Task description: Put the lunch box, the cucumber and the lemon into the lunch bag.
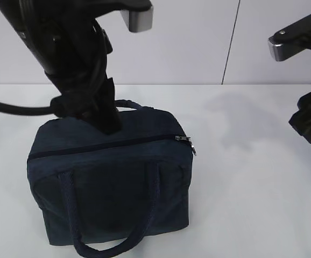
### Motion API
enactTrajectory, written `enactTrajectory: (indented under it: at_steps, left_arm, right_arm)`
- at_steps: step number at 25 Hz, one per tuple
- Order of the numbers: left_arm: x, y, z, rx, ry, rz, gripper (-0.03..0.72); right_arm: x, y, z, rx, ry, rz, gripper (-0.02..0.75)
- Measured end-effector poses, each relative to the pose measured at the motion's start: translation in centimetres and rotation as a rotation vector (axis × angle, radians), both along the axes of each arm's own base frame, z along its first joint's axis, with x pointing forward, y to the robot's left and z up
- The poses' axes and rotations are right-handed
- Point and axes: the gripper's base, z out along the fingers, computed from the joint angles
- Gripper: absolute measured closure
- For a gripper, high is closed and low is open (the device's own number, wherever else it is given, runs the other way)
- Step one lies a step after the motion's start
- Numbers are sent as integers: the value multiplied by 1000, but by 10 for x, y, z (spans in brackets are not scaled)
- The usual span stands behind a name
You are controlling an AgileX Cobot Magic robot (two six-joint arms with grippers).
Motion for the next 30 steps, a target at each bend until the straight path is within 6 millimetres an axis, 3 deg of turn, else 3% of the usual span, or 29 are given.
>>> enactTrajectory:
  at_steps: [6, 12, 18, 25, 30]
  left_arm:
    - [7, 8, 5, 30, -12, 305, 266]
    - [8, 10, 5, 5, 36, 519, 314]
    - [6, 7, 6, -24, 82, 563, 318]
    - [6, 7, 6, -27, 88, 575, 318]
    - [6, 7, 6, -27, 88, 576, 319]
  right_arm:
    - [5, 7, 1, 112, -72, -66, 353]
    - [9, 22, 2, 291, -106, -81, 412]
    - [10, 27, 3, 466, -81, -156, 417]
    - [22, -1, 8, 725, -23, -338, 419]
    - [23, 0, 12, 968, 118, -231, 419]
